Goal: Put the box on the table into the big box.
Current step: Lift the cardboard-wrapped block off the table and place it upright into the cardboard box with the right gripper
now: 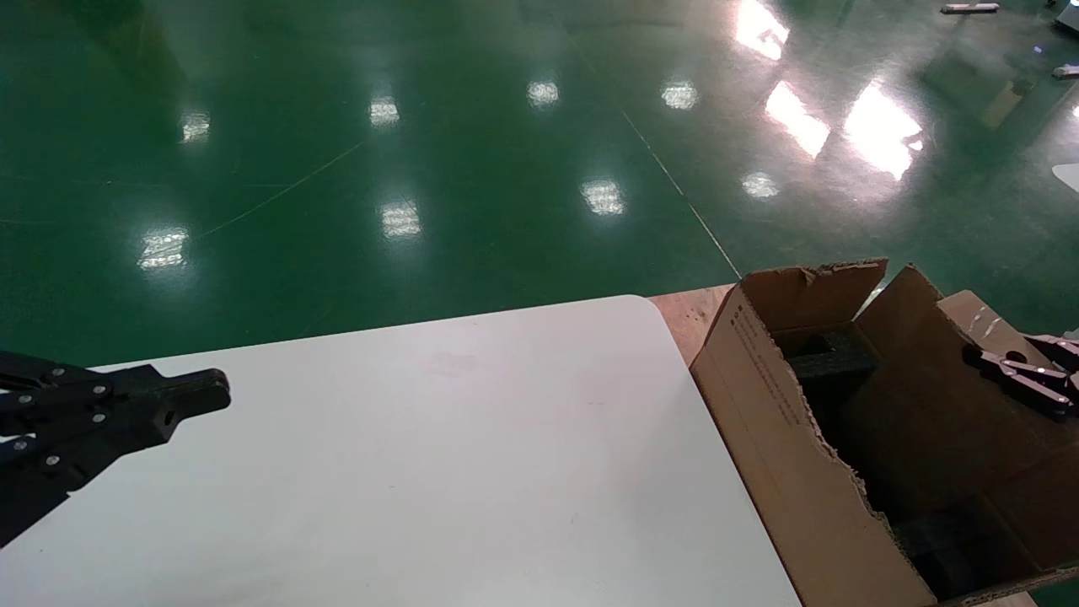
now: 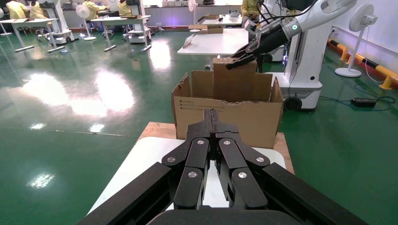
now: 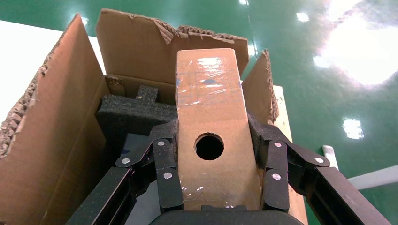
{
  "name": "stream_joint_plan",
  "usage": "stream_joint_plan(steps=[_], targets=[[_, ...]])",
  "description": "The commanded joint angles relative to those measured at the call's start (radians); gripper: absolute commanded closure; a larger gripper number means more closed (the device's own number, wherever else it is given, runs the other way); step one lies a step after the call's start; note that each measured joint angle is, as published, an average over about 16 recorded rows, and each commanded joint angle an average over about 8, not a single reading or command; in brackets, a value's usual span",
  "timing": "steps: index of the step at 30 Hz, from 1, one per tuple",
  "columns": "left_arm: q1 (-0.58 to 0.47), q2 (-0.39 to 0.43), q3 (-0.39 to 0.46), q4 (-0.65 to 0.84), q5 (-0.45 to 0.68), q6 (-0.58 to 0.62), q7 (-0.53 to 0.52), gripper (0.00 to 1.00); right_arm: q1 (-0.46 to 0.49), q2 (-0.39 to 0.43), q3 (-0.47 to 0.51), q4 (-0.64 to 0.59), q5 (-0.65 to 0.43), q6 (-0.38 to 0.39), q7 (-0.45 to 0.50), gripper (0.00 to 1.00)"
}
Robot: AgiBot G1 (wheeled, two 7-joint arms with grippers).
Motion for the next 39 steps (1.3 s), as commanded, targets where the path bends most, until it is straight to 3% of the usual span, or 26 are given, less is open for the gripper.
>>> stream_joint_plan(steps=[1,21,39], targets=[[0.0,0.0,0.0,0.0,0.0,0.0,0.0,1.0,-0.006,-0.006,-0.017,-0.006,0.033,-0.001,-0.018,1.0],[0.0,0.0,0.0,0.0,0.0,0.0,0.0,1.0,-0.107,-0.048,-0.167,-0.076,0.316,-0.038,-0.084,1.0],[0.0,0.0,0.0,0.0,0.0,0.0,0.0,1.0,-0.19,-0.113,-0.236,-0.169,0.472,-0.082,-0.113,1.0]])
